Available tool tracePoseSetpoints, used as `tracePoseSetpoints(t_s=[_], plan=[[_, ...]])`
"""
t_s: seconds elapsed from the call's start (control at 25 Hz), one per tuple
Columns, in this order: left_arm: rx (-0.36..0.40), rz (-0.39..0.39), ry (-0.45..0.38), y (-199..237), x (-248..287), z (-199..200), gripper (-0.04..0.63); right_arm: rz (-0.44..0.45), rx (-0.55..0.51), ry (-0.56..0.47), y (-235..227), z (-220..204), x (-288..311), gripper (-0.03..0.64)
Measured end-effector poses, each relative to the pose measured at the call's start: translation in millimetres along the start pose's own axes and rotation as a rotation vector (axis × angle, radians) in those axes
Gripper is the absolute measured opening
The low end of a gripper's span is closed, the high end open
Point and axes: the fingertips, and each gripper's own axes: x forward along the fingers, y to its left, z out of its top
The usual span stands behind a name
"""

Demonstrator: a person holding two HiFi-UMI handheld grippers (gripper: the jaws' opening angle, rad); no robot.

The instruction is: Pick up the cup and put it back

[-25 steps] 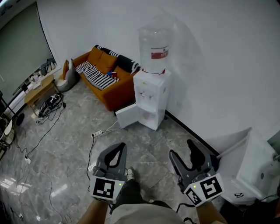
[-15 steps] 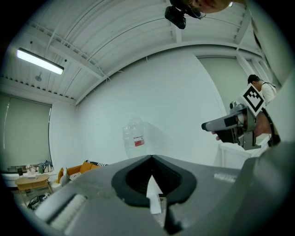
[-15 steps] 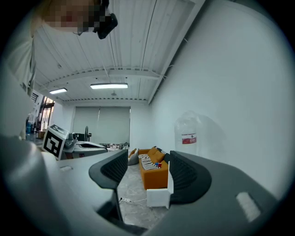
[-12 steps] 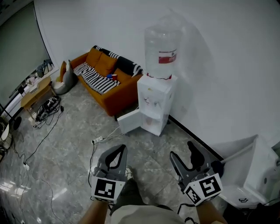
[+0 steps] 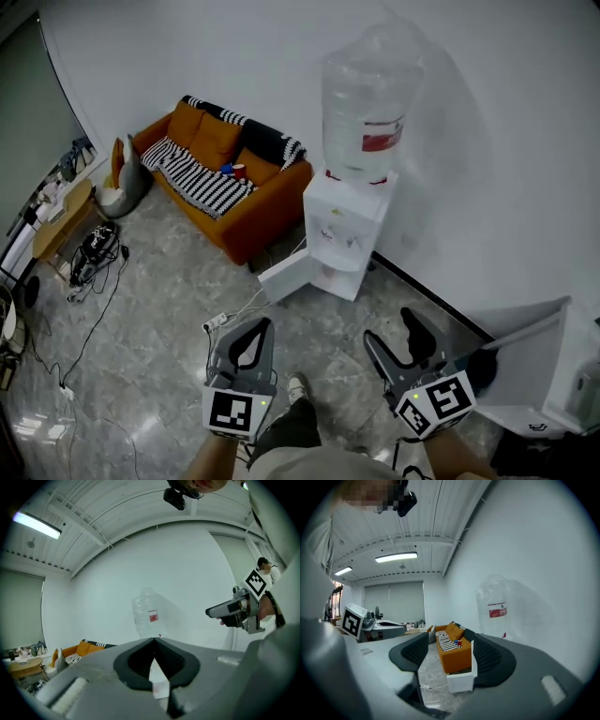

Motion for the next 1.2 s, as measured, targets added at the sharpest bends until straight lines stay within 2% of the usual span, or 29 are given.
tracePoseSetpoints(t_s=[0.32, 0.6, 0.84, 1.04, 1.16, 1.2], plan=[[0.010, -0.077, 0.000, 75, 80, -10, 0.002, -0.066, -0.004, 0.034, -18, -5, 104, 0.305], [0.002, -0.111, 0.007, 109, 128, -34, 0.002, -0.056, -0.012, 0.075, -23, -21, 173, 0.310], [-0.028, -0.088, 0.037, 116, 169, -79, 0.002, -0.025, -0.004, 0.117, -51, -63, 220, 0.311], [-0.007, -0.051, 0.056, 116, 193, -131, 0.002, 0.018, 0.018, 0.133, -72, -113, 254, 0.311], [0.031, -0.028, 0.062, 114, 207, -160, 0.002, 0.030, 0.045, 0.134, -84, -141, 270, 0.311], [0.020, -0.018, 0.064, 113, 211, -170, 0.002, 0.032, 0.046, 0.135, -88, -152, 273, 0.311]])
